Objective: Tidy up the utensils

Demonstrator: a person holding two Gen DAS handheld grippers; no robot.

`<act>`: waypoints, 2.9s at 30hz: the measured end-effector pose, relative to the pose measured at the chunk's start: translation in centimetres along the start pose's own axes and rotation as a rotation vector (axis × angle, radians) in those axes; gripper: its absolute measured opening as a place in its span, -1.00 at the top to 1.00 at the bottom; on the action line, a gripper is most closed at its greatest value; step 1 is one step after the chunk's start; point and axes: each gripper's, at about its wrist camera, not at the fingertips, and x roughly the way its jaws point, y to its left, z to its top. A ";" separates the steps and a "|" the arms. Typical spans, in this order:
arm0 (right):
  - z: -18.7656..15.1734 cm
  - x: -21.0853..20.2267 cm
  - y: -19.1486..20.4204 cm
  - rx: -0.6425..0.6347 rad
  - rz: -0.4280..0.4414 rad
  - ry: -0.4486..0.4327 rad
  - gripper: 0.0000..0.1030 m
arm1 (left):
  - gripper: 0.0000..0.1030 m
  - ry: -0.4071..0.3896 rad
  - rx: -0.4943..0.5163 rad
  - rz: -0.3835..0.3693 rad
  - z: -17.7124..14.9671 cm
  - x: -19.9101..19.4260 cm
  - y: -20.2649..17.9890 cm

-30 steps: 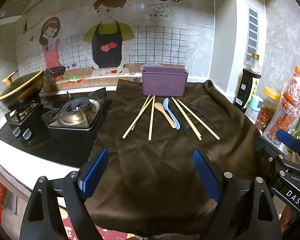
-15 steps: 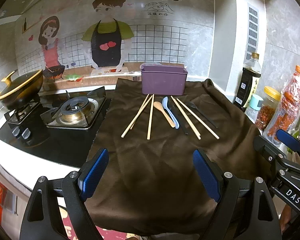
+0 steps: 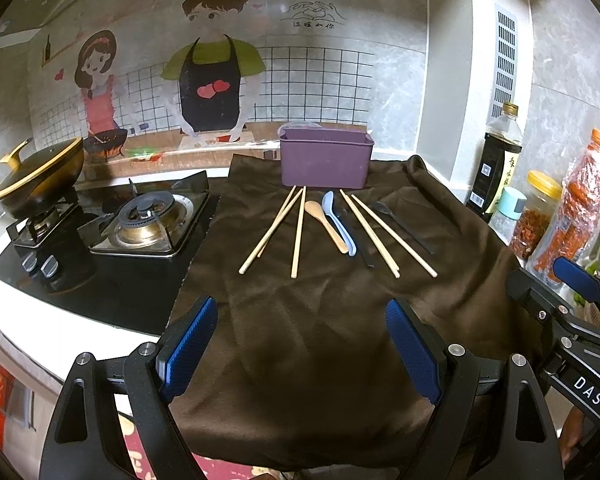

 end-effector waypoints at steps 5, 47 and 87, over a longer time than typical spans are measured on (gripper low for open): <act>0.1 0.0 0.0 0.001 -0.001 0.002 -0.45 | -0.67 0.007 -0.014 -0.012 -0.1 0.6 -0.3; 7.9 18.1 -1.0 0.004 0.032 0.220 -0.42 | -0.39 0.088 -0.027 -0.145 8.5 13.3 7.1; 11.8 28.2 -6.1 0.042 0.131 0.263 0.43 | 0.15 0.283 -0.042 -0.248 14.0 30.5 -1.4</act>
